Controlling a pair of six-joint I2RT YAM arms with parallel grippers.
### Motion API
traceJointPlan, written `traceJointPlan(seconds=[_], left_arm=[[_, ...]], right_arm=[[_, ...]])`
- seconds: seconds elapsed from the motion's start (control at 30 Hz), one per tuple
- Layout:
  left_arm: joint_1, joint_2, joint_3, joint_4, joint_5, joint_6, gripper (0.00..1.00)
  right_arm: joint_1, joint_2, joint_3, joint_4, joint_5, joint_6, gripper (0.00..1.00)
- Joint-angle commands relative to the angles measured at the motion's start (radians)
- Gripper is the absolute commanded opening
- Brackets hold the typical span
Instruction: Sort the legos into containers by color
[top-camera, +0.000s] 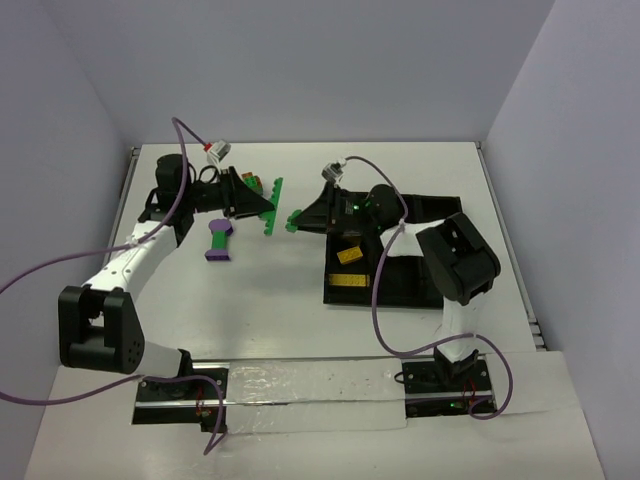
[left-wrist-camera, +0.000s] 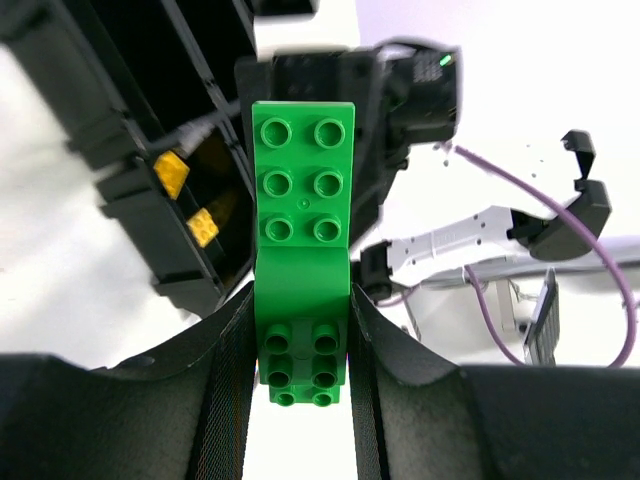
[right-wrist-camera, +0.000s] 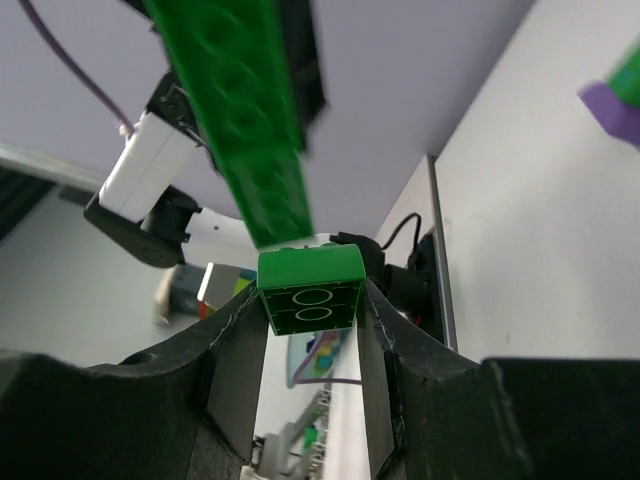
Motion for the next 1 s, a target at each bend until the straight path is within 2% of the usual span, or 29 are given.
traceJointPlan(seconds=[0.0, 0.17, 0.2, 0.27, 0.3, 0.37, 0.4, 0.43, 0.5, 0.67, 0.73, 0.8, 0.97], left_arm=[[0.052, -0.059, 0.057, -0.012, 0.024, 0.037, 0.0], [0.068, -0.064, 0.066, -0.058, 0.008, 0.068, 0.0], [0.072, -0.063, 0.071, -0.09, -0.009, 0.08, 0.0], [0.075, -0.058, 0.088, -0.149, -0.036, 0.1, 0.0], [0.075, -0.056, 0.089, -0.155, -0.049, 0.11, 0.0], [0.075, -0.048, 0.108, -0.217, -0.079, 0.14, 0.0], [0.075, -0.048, 0.113, -0.235, -0.092, 0.147, 0.0], [0.075, -0.05, 0.114, -0.24, -0.106, 0.156, 0.0], [0.075, -0.049, 0.115, -0.252, -0.131, 0.163, 0.0], [0.075, -0.033, 0.123, -0.26, -0.163, 0.16, 0.0], [0.074, -0.03, 0.123, -0.254, -0.171, 0.152, 0.0], [0.066, -0.021, 0.134, -0.265, -0.207, 0.154, 0.0], [0.006, 0.018, 0.18, -0.364, -0.334, 0.185, 0.0]], right_arm=[[-0.068, -0.002, -0.089, 0.253, -0.021, 0.081, 0.0], [-0.114, -0.048, -0.151, 0.172, -0.046, 0.037, 0.0], [-0.126, -0.083, -0.172, 0.091, -0.05, 0.016, 0.0], [-0.141, -0.153, -0.192, -0.128, -0.051, -0.152, 0.0], [-0.145, -0.196, -0.186, -0.295, -0.032, -0.203, 0.0], [-0.14, -0.328, -0.087, -0.973, 0.125, -0.744, 0.0], [-0.125, -0.365, -0.009, -1.176, 0.248, -0.874, 0.0], [-0.107, -0.402, 0.019, -1.367, 0.402, -0.983, 0.0], [-0.105, -0.48, 0.063, -1.512, 0.547, -1.037, 0.0], [-0.11, -0.639, 0.056, -1.664, 0.989, -1.083, 0.0], [-0.112, -0.664, 0.038, -1.691, 1.05, -1.081, 0.0], [-0.121, -0.748, -0.016, -1.715, 1.204, -1.064, 0.0], [-0.141, -0.848, -0.133, -1.739, 1.296, -1.044, 0.0]])
